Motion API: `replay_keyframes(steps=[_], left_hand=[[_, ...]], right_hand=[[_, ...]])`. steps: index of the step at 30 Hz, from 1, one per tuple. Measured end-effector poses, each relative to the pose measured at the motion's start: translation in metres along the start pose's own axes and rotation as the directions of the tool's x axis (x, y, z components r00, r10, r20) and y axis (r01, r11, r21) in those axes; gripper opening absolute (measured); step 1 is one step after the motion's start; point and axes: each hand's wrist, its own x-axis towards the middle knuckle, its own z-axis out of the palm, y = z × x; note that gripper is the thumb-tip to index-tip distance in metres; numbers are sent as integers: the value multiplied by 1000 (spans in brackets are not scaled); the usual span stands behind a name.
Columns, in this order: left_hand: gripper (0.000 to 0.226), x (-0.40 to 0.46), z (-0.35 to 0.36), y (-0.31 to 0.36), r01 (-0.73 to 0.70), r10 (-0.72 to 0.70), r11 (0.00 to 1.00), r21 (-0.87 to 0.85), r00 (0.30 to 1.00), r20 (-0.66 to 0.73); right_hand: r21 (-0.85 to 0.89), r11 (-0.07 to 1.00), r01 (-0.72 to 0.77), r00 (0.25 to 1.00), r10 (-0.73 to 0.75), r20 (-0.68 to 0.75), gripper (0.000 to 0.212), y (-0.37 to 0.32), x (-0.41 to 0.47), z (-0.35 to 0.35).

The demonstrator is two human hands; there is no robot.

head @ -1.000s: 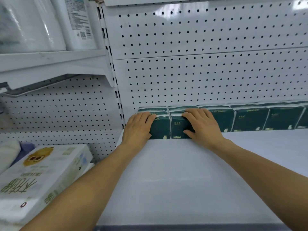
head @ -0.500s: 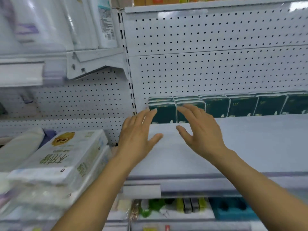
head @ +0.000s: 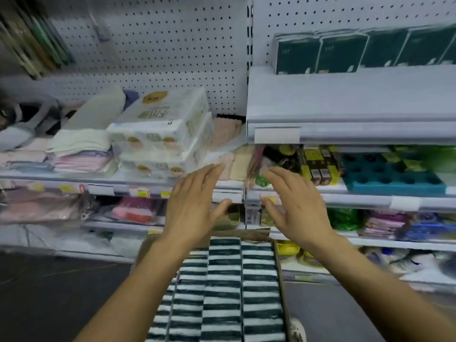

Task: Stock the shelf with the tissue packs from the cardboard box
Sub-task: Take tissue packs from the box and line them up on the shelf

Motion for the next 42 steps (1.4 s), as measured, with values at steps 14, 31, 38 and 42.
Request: replay_keyframes(steps=[14,31,38,42], left_hand=[[52,-166,106,-44,349,-248,935,-69,779,575],[24,-221,220,-58,449,-310,891,-62,703,640],[30,-203,226,-63,251,-222,966,57,700,679],[24,-195,227,-61,133,-174,985,112,708,685]], right_hand=[[56,994,-98,854,55,517,32,-25,-129,123],[7,993,-119,638,71,767,30,-24,-152,247],[-61,997,55,668,9,744,15,-28,-150,260],[-90,990,111,706,-15,708,28,-36,-144,265]])
